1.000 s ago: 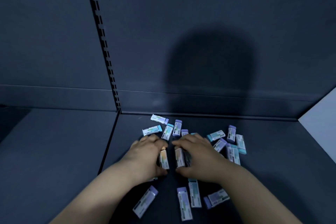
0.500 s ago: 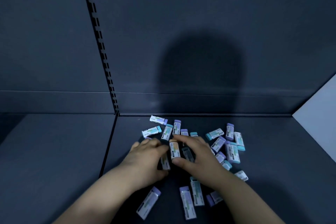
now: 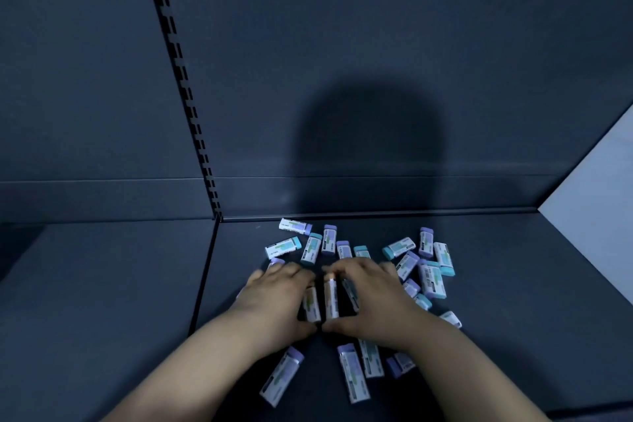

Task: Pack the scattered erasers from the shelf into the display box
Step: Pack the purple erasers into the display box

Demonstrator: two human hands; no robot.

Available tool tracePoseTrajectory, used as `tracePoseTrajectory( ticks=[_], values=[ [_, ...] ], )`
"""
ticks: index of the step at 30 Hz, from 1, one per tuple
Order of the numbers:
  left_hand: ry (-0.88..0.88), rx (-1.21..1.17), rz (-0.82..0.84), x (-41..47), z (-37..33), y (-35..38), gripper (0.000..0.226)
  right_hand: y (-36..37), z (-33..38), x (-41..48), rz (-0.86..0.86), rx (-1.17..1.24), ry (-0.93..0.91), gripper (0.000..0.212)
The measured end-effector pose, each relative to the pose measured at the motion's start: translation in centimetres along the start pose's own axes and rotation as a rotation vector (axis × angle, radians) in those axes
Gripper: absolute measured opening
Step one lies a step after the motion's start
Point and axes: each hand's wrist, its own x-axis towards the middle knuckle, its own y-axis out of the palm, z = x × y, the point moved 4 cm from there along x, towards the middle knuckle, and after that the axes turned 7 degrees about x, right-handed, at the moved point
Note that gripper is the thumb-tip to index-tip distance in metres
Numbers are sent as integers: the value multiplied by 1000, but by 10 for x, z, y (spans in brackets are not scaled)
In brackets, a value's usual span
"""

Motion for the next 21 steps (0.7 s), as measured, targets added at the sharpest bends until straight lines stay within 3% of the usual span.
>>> tracePoseTrajectory(
  ticks=[8,14,21],
  values=[
    [-19,22,90,5,-4,7,73,-6,-2,-6,82,-195,9,86],
    [-11,-25,64,7,-7,2,68,-4,6,6,152,-213,27,70],
    [-39,-1,-51,-3,-14,-10,69,-11,5,0,110,-75,6,63]
  ],
)
